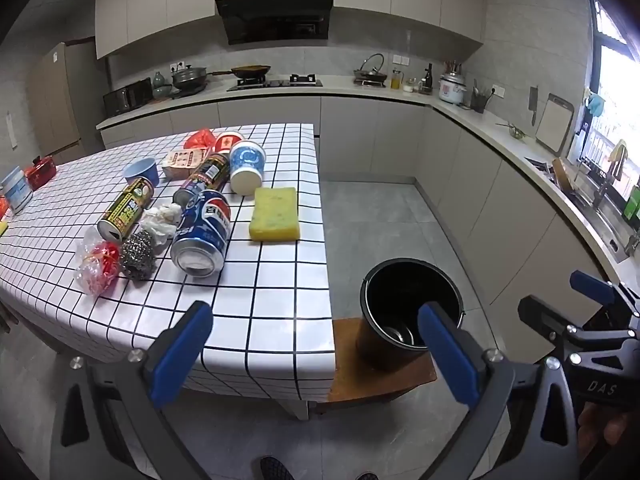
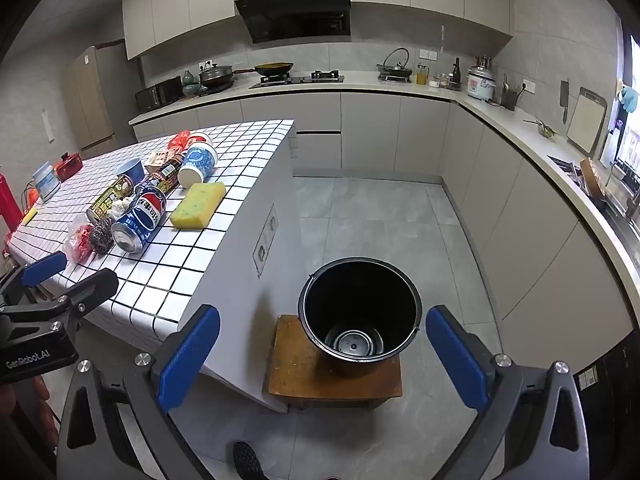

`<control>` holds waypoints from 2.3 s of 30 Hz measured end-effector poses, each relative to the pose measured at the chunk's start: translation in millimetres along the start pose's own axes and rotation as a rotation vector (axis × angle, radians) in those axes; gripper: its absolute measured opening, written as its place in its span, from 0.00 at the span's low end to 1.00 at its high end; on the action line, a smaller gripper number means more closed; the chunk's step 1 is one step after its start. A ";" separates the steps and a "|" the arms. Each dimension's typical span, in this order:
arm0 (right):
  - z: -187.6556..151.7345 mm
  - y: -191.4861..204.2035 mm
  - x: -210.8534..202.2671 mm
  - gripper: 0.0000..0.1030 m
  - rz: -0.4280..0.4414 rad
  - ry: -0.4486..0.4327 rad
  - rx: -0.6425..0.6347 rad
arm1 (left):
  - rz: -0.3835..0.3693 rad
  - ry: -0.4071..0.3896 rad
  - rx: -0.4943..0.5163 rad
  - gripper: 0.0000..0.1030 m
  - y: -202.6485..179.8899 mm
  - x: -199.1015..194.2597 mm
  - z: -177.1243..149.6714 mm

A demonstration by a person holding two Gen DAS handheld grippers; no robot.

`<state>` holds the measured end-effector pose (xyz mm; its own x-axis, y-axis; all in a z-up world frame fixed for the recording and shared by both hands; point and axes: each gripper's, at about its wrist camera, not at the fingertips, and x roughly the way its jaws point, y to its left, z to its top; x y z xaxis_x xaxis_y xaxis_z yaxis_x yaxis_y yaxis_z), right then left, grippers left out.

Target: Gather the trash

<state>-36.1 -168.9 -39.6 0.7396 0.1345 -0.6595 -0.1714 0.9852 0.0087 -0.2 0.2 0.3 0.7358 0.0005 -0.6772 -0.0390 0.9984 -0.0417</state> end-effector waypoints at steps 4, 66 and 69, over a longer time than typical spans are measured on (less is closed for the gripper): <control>0.5 -0.9 -0.4 1.00 0.003 -0.008 0.003 | 0.004 -0.014 -0.005 1.00 2.0 -1.3 1.7; 5.5 -7.4 -2.1 1.00 0.004 -0.009 0.011 | 0.009 -0.044 -0.013 1.00 -3.9 -6.5 5.5; 5.6 -7.4 -2.1 1.00 0.003 -0.008 0.011 | 0.009 -0.045 -0.012 1.00 -4.7 -7.1 5.6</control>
<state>-32.8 -175.8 -34.0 0.7445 0.1385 -0.6531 -0.1669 0.9858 0.0188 -1.5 -4.2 9.4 0.7647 0.0120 -0.6443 -0.0536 0.9975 -0.0450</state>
